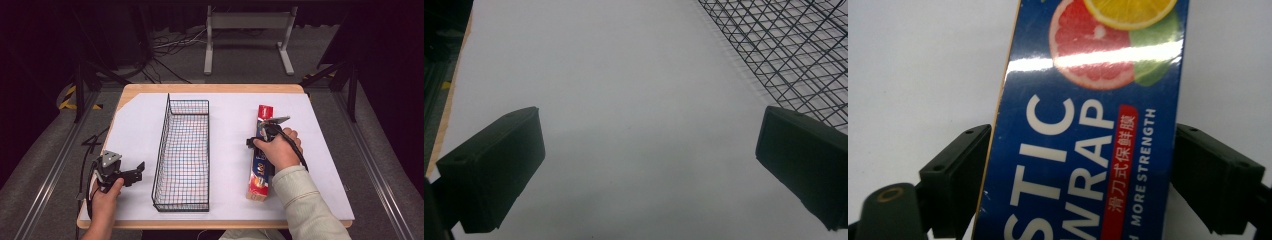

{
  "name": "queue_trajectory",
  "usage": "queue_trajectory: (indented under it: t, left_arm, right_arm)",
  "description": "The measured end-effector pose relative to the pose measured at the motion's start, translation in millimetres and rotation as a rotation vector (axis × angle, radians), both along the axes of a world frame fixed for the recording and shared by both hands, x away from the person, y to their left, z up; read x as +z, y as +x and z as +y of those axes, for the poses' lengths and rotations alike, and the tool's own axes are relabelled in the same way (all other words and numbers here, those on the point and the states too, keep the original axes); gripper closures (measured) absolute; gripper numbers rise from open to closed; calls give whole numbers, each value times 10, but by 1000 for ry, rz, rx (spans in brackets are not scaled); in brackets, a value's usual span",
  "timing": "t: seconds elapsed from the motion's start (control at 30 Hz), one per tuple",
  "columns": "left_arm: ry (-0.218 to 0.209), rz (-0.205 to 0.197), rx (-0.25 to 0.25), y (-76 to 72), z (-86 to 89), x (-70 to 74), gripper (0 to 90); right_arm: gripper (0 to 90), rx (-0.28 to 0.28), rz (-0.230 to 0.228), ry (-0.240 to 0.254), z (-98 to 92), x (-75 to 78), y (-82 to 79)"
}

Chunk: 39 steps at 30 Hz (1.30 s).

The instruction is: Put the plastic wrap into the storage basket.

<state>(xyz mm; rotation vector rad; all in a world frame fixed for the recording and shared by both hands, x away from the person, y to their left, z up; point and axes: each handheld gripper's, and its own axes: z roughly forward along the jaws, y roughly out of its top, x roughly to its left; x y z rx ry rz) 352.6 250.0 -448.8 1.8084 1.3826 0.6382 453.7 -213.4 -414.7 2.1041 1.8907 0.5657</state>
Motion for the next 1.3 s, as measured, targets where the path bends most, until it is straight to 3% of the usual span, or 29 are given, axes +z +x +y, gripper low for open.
queue_trajectory:
  t: [0.23,0.37,0.43,0.83,1.3]
  left_arm:
    - [0,2,2,5,-5,-11,1]
    - [-1,4,2,8,-5,-16,1]
    - [2,4,3,9,-1,-19,1]
    - [-3,8,11,10,4,-28,1]
    - [-3,13,10,14,11,-30,1]
  right_arm:
    - [226,-19,28,2,22,-16,39]
    - [254,-4,42,-38,50,-10,47]
    - [290,-7,48,-35,66,-2,49]
    - [351,-21,110,-50,78,31,96]
    - [389,-58,131,2,24,83,99]
